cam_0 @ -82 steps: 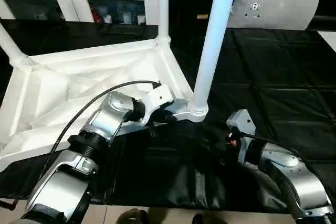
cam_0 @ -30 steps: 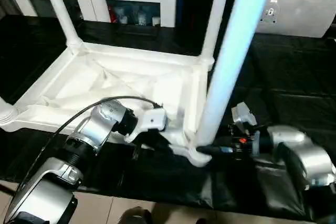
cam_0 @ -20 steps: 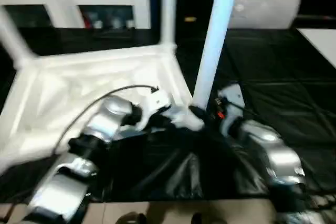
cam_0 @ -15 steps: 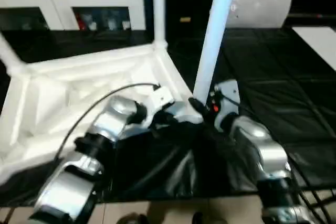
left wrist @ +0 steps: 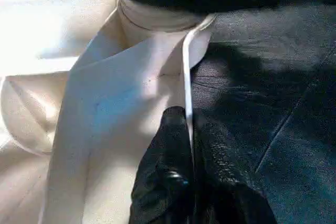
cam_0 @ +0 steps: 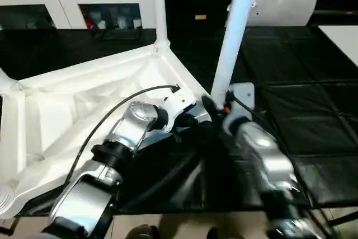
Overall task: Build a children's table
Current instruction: Rotate leg to tighten
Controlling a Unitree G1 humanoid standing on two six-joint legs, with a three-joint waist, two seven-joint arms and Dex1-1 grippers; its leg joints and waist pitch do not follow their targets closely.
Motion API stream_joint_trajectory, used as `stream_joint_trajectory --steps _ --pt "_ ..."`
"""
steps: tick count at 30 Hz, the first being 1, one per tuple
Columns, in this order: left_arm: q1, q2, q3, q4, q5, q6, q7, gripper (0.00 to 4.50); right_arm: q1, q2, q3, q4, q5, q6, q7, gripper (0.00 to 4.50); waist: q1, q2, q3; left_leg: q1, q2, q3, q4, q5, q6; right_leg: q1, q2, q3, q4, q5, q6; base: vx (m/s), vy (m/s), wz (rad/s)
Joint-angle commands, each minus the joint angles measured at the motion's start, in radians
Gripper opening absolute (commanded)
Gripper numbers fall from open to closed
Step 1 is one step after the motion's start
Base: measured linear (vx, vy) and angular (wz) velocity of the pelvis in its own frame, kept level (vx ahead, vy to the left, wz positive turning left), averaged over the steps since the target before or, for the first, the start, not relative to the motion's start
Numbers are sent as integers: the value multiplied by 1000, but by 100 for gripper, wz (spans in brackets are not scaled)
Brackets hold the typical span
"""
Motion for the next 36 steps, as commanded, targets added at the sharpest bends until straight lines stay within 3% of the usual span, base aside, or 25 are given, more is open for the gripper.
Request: stream_joint_trajectory --steps 1,4,6,8,10,11,14,15,17,20,21,27,28,30,36 --pt "23 13 -28 -22 -21 -52 -71 0 22 -33 43 -28 37 11 109 368 1 -13 -59 6 98 -30 -78 -268 65 39 -85 67 -72 -214 -195 51 -14 3" --pt "39 55 -40 -40 -29 -90 -142 0 35 -119 43 -49 55 -5 217 396 6 -17 -65 2 91 -20 -66 -205 100 43 -89 67 -70 -178 -222 18 -8 1" --pt "49 90 -56 -53 -34 -133 -208 0 37 -178 43 -56 65 -22 302 407 13 -13 -76 -6 94 -14 -55 -99 134 48 -86 60 -50 -54 -244 0 0 0" --pt "57 123 -75 -62 -34 -184 -274 0 36 -226 46 -58 76 -34 382 426 14 -10 -78 -4 97 -12 -49 -75 156 46 -82 55 -41 8 -267 0 0 0" --pt "67 154 -92 -76 -47 -229 -350 0 29 -279 62 -49 89 -57 474 426 16 -8 -75 -5 100 -12 -48 -86 166 43 -80 51 -41 1 -274 0 0 0" --pt "72 170 -99 -84 -54 -240 -388 0 24 -311 75 -38 91 -81 529 426 20 -11 -76 -5 102 -10 -48 -106 161 46 -82 50 -42 -24 -273 0 0 0" --pt "73 195 -112 -90 -59 -268 -444 0 11 -347 84 -19 120 -91 626 426 31 -8 -73 2 108 -7 -51 -148 140 39 -81 50 -47 -94 -270 0 0 0" --pt "73 201 -116 -90 -60 -277 -459 0 6 -357 87 -13 129 -96 654 400 33 -9 -72 0 108 -7 -53 -158 133 40 -81 50 -48 -110 -267 0 0 0" --pt "70 216 -120 -94 -68 -294 -499 0 -9 -377 94 -3 161 -96 736 392 38 -9 -73 4 109 -6 -55 -190 110 40 -81 50 -50 -149 -264 0 0 0" --pt "66 227 -125 -91 -71 -313 -529 0 -18 -396 107 -2 186 -89 815 380 43 -11 -73 2 112 -6 -55 -186 107 40 -84 51 -49 -150 -257 0 0 0" --pt "61 233 -129 -83 -72 -333 -544 0 -24 -410 122 3 201 -89 871 366 44 -18 -75 1 111 -5 -54 -177 110 40 -84 50 -47 -142 -259 0 0 0" --pt "54 240 -133 -79 -71 -349 -560 0 -28 -431 151 6 228 -75 964 322 56 -16 -75 1 110 -5 -50 -168 106 38 -85 51 -46 -161 -256 0 0 0" --pt "53 241 -134 -79 -72 -351 -561 0 -31 -435 160 10 225 -76 982 314 57 -23 -76 1 110 -5 -50 -169 104 38 -85 51 -47 -168 -255 0 0 0" --pt "53 242 -135 -78 -73 -353 -562 0 -33 -439 167 14 225 -73 996 298 58 -19 -76 0 110 -6 -50 -171 101 38 -86 50 -46 -178 -255 0 0 0" --pt "53 242 -135 -72 -73 -360 -563 0 -44 -447 190 37 214 -81 1030 239 60 -22 -73 1 111 -8 -51 -211 74 35 -88 52 -51 -245 -241 0 0 0"
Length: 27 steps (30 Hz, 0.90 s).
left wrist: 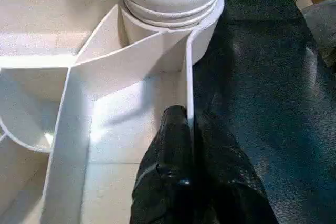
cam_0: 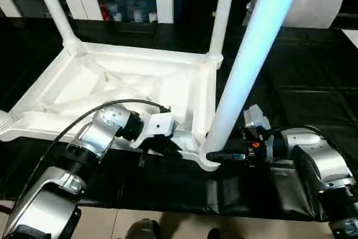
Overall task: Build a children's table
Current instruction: Rotate leg to tighten
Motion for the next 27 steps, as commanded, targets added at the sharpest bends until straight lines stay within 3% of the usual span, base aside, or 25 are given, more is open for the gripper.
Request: stream_joint_trajectory --steps 1,5,11,16,17,18,19,20,21,22,23,24,25,27 --pt "-8 -2 -21 -5 4 -19 -20 0 -10 -11 25 5 0 -3 29 230 -2 -14 -74 21 88 -26 -73 -221 68 49 -89 63 -70 -274 -236 0 0 0" --pt "-2 -5 -18 -9 -3 -8 -15 0 -5 -10 35 -2 2 7 35 208 -2 -14 -75 21 88 -26 -73 -225 62 48 -89 64 -70 -288 -228 0 0 0" --pt "-1 -19 -7 -9 -14 17 -1 0 12 -2 42 -19 5 43 23 201 -2 -13 -77 19 87 -26 -69 -194 76 50 -87 62 -63 -225 -244 0 0 0" --pt "-8 -46 13 -8 -16 66 60 0 32 40 28 -51 16 109 -77 200 -2 -12 -72 21 88 -29 -74 -216 66 48 -86 63 -69 -270 -231 0 0 0" --pt "-20 -76 28 6 -9 109 132 0 46 88 24 -63 -8 130 -187 200 -7 -16 -69 19 86 -29 -76 -239 57 49 -88 62 -73 -308 -222 0 0 0" --pt "-24 -88 34 11 -6 127 159 0 51 107 23 -66 -18 136 -227 200 -9 -11 -64 26 85 -29 -78 -269 39 39 -88 65 -80 -357 -211 0 0 0" --pt "-34 -116 47 24 -4 160 216 0 56 154 20 -62 -44 145 -319 200 -15 -12 -61 27 84 -31 -80 -289 23 38 -89 65 -84 -397 -202 0 0 0" --pt "-34 -116 47 24 -4 160 216 0 56 154 20 -62 -44 145 -319 200 -20 -16 -59 25 79 -39 -82 -327 2 44 -93 59 -92 -484 -172 0 0 0" --pt "-48 -163 65 43 -4 203 299 0 60 243 10 -46 -75 165 -468 200 -27 -17 -56 24 80 -41 -85 -346 -12 42 -93 59 -97 -531 -146 0 0 0" --pt "-48 -163 65 43 -4 203 299 0 60 243 10 -46 -75 165 -468 200 -32 -14 -53 29 79 -43 -86 -367 -21 35 -93 58 -102 -559 -138 0 0 0" --pt "-59 -198 75 59 1 228 361 0 53 314 5 -20 -101 171 -574 200 -42 -14 -51 29 77 -49 -86 -406 -31 38 -96 54 -107 -611 -115 0 0 0" --pt "-61 -202 76 61 2 231 369 0 52 323 5 -17 -104 171 -587 199 -52 -12 -48 31 75 -53 -90 -449 -41 35 -94 47 -115 -653 -95 0 0 0" --pt "-75 -237 89 82 11 262 443 0 34 397 -14 24 -130 174 -710 199 -63 -11 -45 37 75 -58 -91 -495 -51 34 -93 42 -124 -686 -72 0 0 0" --pt "-84 -258 96 93 17 283 486 0 22 439 -26 50 -145 178 -783 199 -73 -6 -39 54 71 -59 -90 -554 -59 25 -91 29 -140 -731 -55 0 0 0"
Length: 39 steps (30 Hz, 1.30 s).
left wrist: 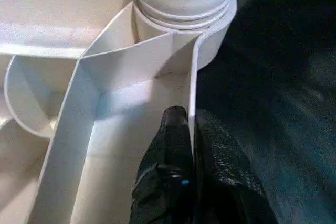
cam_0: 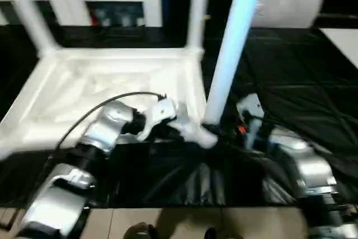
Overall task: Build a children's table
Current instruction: Rotate leg to tighten
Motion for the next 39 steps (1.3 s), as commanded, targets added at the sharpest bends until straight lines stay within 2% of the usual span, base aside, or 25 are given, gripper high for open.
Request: stream_joint_trajectory --steps 1,2,3,4,5,6,7,8,9,10,11,12,13,15,16,19,20,22,23,24,27,31,32,35,39 --pt "-34 -110 -8 -10 -33 16 102 0 0 95 116 69 -6 63 -43 198 -11 0 -36 38 70 -64 -87 -611 -62 9 -88 22 -129 -745 -47 0 0 0" --pt "-56 -156 16 15 -30 46 203 0 -36 168 94 138 -26 47 -172 198 -24 12 -32 44 74 -71 -92 -680 -71 14 -81 2 -136 -720 -35 -55 42 -7" --pt "-56 -156 16 15 -30 46 203 0 -36 168 94 138 -26 47 -172 198 -34 19 -28 45 80 -73 -103 -738 -80 16 -71 -14 -132 -689 -33 -65 49 -10" --pt "-64 -175 26 22 -27 62 241 0 -50 196 86 161 -37 42 -223 198 -6 49 -32 -53 115 -63 -225 -936 -116 116 -19 -5 98 -295 -77 -65 49 -10" --pt "-72 -198 37 29 -23 74 284 0 -73 229 72 195 -45 32 -287 198 10 36 -34 -46 103 -33 -236 -926 -105 92 -2 3 102 -181 -68 -56 25 3" --pt "-80 -223 49 35 -17 80 329 0 -101 262 57 230 -60 20 -359 198 0 -10 -55 51 65 -21 -171 -750 -128 11 -46 67 26 -376 -82 0 0 0" --pt "-80 -223 49 35 -17 80 329 0 -101 262 57 230 -60 20 -359 198 -9 -41 -47 74 39 -39 -74 -622 -108 -35 -96 82 -72 -680 -73 0 0 0" --pt "-82 -231 53 38 -14 81 345 0 -110 273 52 242 -66 16 -382 198 13 -54 -45 32 10 -54 34 -204 -11 8 -184 109 -140 -932 -46 124 -10 -35" --pt "-87 -244 59 41 -10 82 366 0 -126 292 40 261 -71 6 -414 233 25 -30 -37 -36 35 -77 -23 -73 -7 58 -168 83 -101 -796 -68 85 49 -38" --pt "-89 -250 61 41 -9 83 374 0 -135 303 33 271 -71 -3 -425 254 14 -9 -43 -26 61 -76 -82 -227 -52 35 -89 58 -73 -613 -92 85 49 -38" --pt "-87 -244 50 32 0 79 359 0 -144 306 30 271 -85 -30 -428 268 2 -13 -46 -22 68 -81 -90 -310 -63 32 -70 55 -54 -533 -101 0 0 0" --pt "-84 -235 42 24 6 77 347 0 -145 304 30 267 -95 -45 -424 275 4 7 -59 13 73 -75 -93 -432 -80 17 -71 68 -50 -410 -142 0 0 0" --pt "-84 -235 42 24 6 77 347 0 -145 304 30 267 -95 -45 -424 275 -1 2 -62 7 70 -70 -99 -429 -66 30 -74 73 -45 -302 -178 0 0 0" --pt "-69 -211 31 10 15 75 324 0 -130 282 29 260 -109 -81 -403 305 3 -6 -62 -3 65 -59 -98 -373 -22 40 -83 73 -54 -291 -181 0 0 0" --pt "-64 -203 30 8 19 72 318 0 -126 271 29 262 -115 -97 -396 305 6 -6 -59 0 64 -54 -95 -366 -4 35 -88 75 -62 -341 -175 0 0 0" --pt "-30 -149 22 -23 25 57 259 0 -89 189 36 225 -121 -147 -323 325 13 -8 -63 -7 68 -53 -94 -325 12 41 -92 76 -65 -367 -156 0 0 0" --pt "-20 -135 19 -33 25 57 244 0 -81 167 35 212 -116 -157 -299 344 14 -12 -66 -10 69 -50 -93 -286 28 44 -90 76 -62 -322 -158 0 0 0" --pt "3 -97 11 -56 24 48 203 0 -65 115 26 181 -102 -175 -223 358 16 -10 -73 -13 70 -44 -86 -212 53 46 -87 75 -49 -210 -190 0 0 0" --pt "17 -73 7 -68 23 43 176 0 -56 80 23 161 -93 -188 -167 365 19 -13 -82 -17 70 -42 -76 -141 82 54 -86 72 -34 -91 -213 0 0 0" --pt "24 -56 3 -73 24 30 156 0 -52 54 24 149 -88 -194 -133 377 17 -11 -84 -18 70 -37 -67 -76 118 50 -83 71 -22 24 -241 60 -36 -4" --pt "38 -25 -7 -82 23 9 112 0 -46 3 33 131 -76 -213 -38 396 18 -13 -84 -22 66 -31 -59 -57 160 54 -83 67 -19 59 -270 0 0 0" --pt "65 38 -38 -110 17 -46 6 0 -43 -100 52 114 -48 -217 124 437 23 -14 -81 -13 75 -24 -63 -106 133 50 -79 68 -27 -50 -269 0 0 0" --pt "66 43 -40 -112 17 -51 -2 0 -43 -107 53 114 -46 -217 134 437 25 -20 -79 -13 78 -22 -64 -112 127 49 -77 69 -25 -66 -267 0 0 0" --pt "83 111 -80 -137 23 -108 -108 0 -39 -195 61 99 2 -208 306 437 27 -16 -77 -10 82 -20 -67 -134 114 44 -76 71 -26 -85 -263 0 0 0" --pt "85 161 -105 -141 20 -170 -207 0 -43 -257 73 92 63 -184 488 421 38 -20 -77 -5 85 -18 -68 -159 102 42 -74 70 -24 -84 -275 0 0 0"
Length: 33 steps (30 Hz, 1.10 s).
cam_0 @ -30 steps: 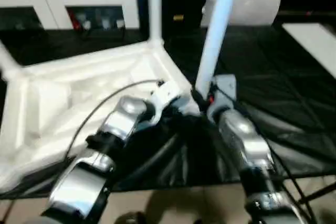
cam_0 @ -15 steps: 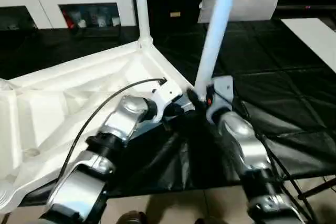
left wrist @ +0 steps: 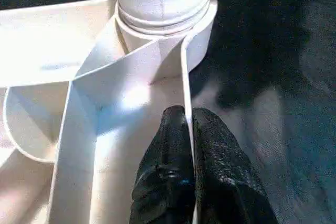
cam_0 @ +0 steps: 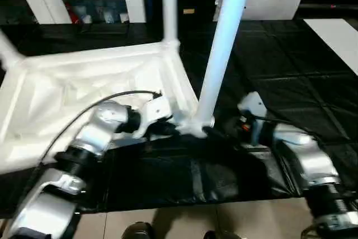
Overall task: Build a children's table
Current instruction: Rotate leg to tighten
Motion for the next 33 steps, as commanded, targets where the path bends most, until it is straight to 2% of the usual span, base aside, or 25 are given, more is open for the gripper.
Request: stream_joint_trajectory --steps 1,5,12,15,16,20,22,24,26,33 --pt "15 18 -66 0 25 -43 -87 0 -9 -22 16 -18 42 18 94 403 1 -7 -68 20 71 -17 -64 -161 102 50 -76 59 -62 -55 -272 0 0 0" --pt "12 32 -75 0 20 -64 -122 0 -25 -38 33 -7 55 23 151 389 11 -9 -68 22 72 -16 -64 -165 88 47 -79 60 -59 -67 -278 0 0 0" --pt "2 42 -89 -3 10 -89 -175 0 -66 -42 63 25 73 36 254 319 18 -11 -68 23 72 -16 -64 -164 75 45 -81 60 -61 -99 -273 0 0 0" --pt "1 41 -90 -3 10 -92 -182 0 -80 -34 71 48 63 28 257 308 22 -13 -69 24 72 -16 -63 -153 74 44 -81 60 -58 -84 -276 0 0 0" --pt "1 41 -90 -3 11 -93 -183 0 -86 -31 75 59 59 25 257 279 23 -15 -69 23 72 -16 -63 -151 74 44 -81 60 -58 -81 -276 0 0 0" --pt "1 42 -93 -1 9 -98 -186 0 -102 -27 86 84 48 21 266 270 26 -15 -71 23 71 -15 -61 -135 78 45 -80 59 -54 -55 -282 0 0 0" --pt "-1 41 -93 3 9 -99 -189 0 -109 -27 92 95 42 20 273 237 28 -16 -72 23 71 -15 -61 -131 81 46 -81 59 -54 -54 -281 0 0 0" --pt "-2 40 -93 6 11 -101 -189 0 -113 -30 99 105 37 15 278 231 27 -15 -71 23 72 -15 -61 -131 81 46 -80 59 -53 -53 -282 0 0 0" --pt "-2 42 -93 8 13 -103 -188 0 -114 -31 106 112 31 9 283 203 27 -16 -71 23 71 -15 -61 -137 80 46 -80 59 -54 -57 -281 0 0 0" --pt "-4 31 -84 16 16 -75 -162 0 -91 -39 118 79 41 43 302 193 28 -11 -69 24 71 -15 -62 -145 77 46 -78 59 -55 -57 -280 0 0 0"
